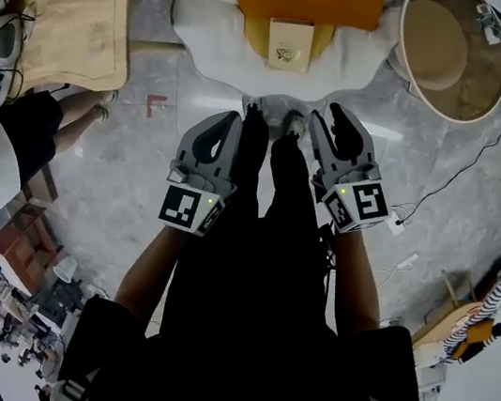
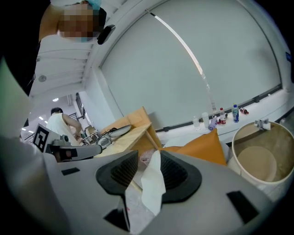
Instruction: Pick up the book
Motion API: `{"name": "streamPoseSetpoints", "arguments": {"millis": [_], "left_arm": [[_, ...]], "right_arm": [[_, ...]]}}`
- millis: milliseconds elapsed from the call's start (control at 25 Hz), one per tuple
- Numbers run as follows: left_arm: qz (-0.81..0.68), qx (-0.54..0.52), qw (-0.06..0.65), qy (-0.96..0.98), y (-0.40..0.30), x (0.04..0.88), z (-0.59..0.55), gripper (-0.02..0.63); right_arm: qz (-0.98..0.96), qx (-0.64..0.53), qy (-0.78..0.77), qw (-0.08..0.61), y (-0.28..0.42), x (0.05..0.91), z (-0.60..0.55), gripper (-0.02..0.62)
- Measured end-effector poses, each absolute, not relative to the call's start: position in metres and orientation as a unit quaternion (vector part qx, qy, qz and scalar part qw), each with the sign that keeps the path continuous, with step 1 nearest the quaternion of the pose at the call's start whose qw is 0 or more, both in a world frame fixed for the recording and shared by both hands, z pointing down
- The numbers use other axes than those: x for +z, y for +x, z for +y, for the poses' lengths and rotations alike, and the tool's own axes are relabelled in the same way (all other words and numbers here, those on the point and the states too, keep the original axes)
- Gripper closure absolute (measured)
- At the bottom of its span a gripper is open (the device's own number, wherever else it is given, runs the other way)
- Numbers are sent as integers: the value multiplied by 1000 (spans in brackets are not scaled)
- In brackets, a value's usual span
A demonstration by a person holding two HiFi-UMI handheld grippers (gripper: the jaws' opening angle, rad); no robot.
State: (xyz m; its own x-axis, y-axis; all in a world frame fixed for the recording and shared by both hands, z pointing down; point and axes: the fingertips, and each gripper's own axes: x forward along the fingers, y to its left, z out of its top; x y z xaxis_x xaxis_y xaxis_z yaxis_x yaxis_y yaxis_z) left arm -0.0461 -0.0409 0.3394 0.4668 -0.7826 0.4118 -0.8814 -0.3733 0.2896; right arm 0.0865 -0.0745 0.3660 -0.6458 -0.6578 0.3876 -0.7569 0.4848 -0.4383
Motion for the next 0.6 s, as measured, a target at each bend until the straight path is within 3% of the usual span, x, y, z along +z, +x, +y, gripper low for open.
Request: {"name": "streamPoseSetpoints", "arguments": {"millis": [600], "left_arm": [[-496,88,282,816,-38,461,-93,604]], "right_arm": [[-850,328,397,107,88,541,-140,416]]}}
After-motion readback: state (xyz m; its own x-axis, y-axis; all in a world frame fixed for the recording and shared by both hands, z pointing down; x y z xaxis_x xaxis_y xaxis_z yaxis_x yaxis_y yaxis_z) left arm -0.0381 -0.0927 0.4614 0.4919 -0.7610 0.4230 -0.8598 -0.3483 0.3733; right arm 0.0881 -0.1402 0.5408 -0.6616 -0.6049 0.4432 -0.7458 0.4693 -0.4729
